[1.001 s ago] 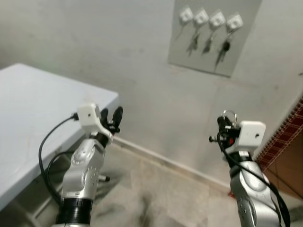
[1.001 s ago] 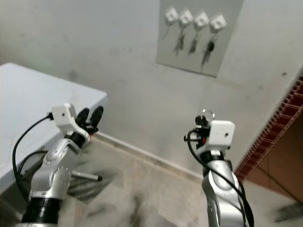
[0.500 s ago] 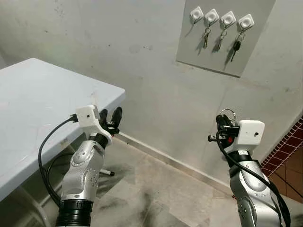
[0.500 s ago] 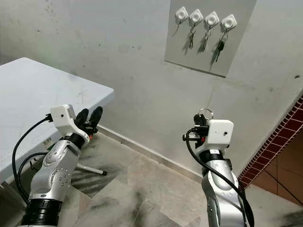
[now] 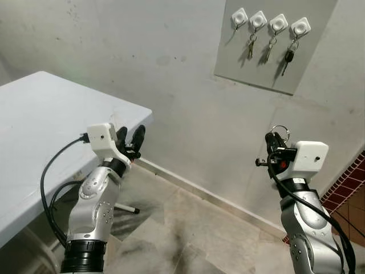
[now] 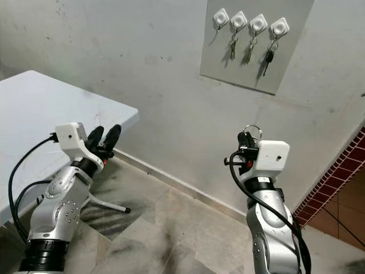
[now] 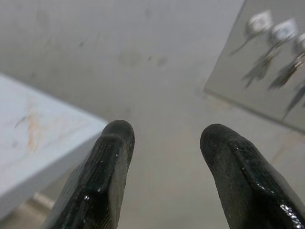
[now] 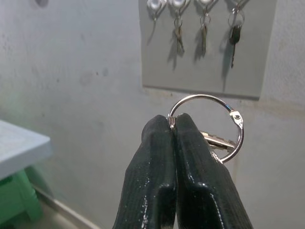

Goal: Hang keys on a hook

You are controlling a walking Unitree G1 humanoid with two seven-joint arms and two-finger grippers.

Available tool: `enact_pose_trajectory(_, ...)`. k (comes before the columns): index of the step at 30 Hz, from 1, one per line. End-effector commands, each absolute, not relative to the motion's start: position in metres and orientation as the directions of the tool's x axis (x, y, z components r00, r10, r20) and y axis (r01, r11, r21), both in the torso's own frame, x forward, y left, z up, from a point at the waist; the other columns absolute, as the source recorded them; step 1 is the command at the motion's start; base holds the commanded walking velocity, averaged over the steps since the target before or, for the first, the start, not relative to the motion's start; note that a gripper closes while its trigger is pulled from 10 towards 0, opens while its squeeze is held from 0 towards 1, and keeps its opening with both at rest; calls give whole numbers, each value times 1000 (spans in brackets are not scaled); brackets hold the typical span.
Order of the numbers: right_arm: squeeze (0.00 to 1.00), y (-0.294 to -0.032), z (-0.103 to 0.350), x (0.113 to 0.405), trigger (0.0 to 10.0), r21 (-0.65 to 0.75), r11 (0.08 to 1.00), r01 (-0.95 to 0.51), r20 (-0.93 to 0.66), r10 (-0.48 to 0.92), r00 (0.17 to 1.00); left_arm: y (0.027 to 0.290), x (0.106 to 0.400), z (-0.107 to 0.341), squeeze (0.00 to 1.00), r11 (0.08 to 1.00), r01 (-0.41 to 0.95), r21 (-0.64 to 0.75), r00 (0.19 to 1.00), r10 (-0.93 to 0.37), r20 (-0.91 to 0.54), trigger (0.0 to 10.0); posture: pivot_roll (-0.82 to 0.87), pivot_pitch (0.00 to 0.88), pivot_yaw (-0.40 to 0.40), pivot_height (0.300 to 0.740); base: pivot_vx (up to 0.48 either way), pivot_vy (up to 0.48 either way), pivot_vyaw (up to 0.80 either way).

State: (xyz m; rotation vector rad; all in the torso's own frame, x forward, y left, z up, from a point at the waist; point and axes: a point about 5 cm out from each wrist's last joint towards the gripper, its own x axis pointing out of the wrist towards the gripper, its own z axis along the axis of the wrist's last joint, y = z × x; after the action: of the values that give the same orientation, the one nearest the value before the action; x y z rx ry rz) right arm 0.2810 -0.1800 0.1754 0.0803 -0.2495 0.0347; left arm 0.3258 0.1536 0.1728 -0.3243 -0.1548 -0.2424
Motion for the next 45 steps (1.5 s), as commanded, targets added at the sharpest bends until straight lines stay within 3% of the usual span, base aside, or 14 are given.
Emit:
enact_pose_trajectory(1,0,-178,186,279,10000,76,995,-63,300,37,953,157,323,175,0,921,267,-283,955,-215,204,10000,33,70,1,740,322,0,0)
enact_pose_trajectory(45,0,-172,186,276,10000,80,993,-85,301,57,952,153,320,174,0,920,275,-278,955,-229,187,10000,39,88,10,740,411,0,0)
